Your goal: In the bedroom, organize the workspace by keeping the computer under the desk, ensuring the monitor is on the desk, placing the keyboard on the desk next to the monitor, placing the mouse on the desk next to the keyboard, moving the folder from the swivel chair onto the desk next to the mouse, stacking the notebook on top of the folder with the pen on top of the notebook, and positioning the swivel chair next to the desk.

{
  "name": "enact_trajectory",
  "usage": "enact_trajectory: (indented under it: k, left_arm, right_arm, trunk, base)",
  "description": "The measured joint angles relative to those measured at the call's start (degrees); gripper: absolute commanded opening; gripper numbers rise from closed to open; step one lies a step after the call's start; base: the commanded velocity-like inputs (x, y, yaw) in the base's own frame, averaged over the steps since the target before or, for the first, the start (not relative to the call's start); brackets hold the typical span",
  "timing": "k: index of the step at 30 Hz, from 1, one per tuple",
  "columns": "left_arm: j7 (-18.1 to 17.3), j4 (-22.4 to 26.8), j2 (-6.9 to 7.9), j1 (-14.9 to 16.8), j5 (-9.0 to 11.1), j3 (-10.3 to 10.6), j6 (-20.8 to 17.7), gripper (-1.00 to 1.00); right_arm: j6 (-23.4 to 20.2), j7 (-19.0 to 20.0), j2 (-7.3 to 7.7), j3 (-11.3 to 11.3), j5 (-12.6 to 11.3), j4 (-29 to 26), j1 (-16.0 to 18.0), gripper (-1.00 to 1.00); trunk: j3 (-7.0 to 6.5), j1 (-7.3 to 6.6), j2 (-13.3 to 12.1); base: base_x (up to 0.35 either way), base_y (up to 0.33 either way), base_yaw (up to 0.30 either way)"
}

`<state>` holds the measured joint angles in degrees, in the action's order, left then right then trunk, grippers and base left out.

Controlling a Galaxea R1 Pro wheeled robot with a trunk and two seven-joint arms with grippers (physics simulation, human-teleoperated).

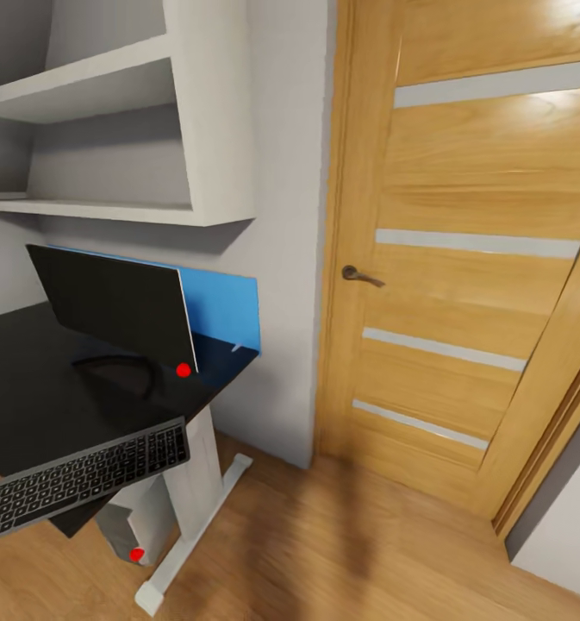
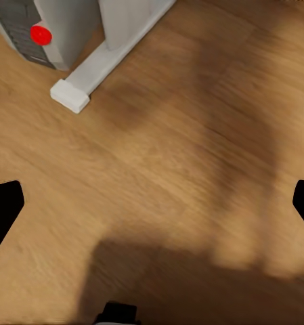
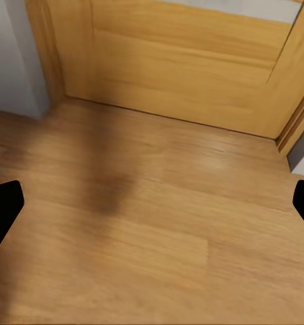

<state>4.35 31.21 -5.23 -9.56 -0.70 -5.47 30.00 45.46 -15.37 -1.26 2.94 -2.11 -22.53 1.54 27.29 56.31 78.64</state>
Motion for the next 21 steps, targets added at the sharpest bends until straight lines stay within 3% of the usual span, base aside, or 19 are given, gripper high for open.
enact_trajectory:
  k: [21]
  left_arm:
    - [0.0, 0.0, -0.08, 0.0, 0.0, 0.0, 0.0, 1.0]
  right_arm:
    - [1.6, -0.1, 0.0, -0.1, -0.1, 0.0, 0.0, 1.0]
  trunk:
    - [0.0, 0.0, 0.0]
  base:
    - [0.0, 0.0, 0.287]
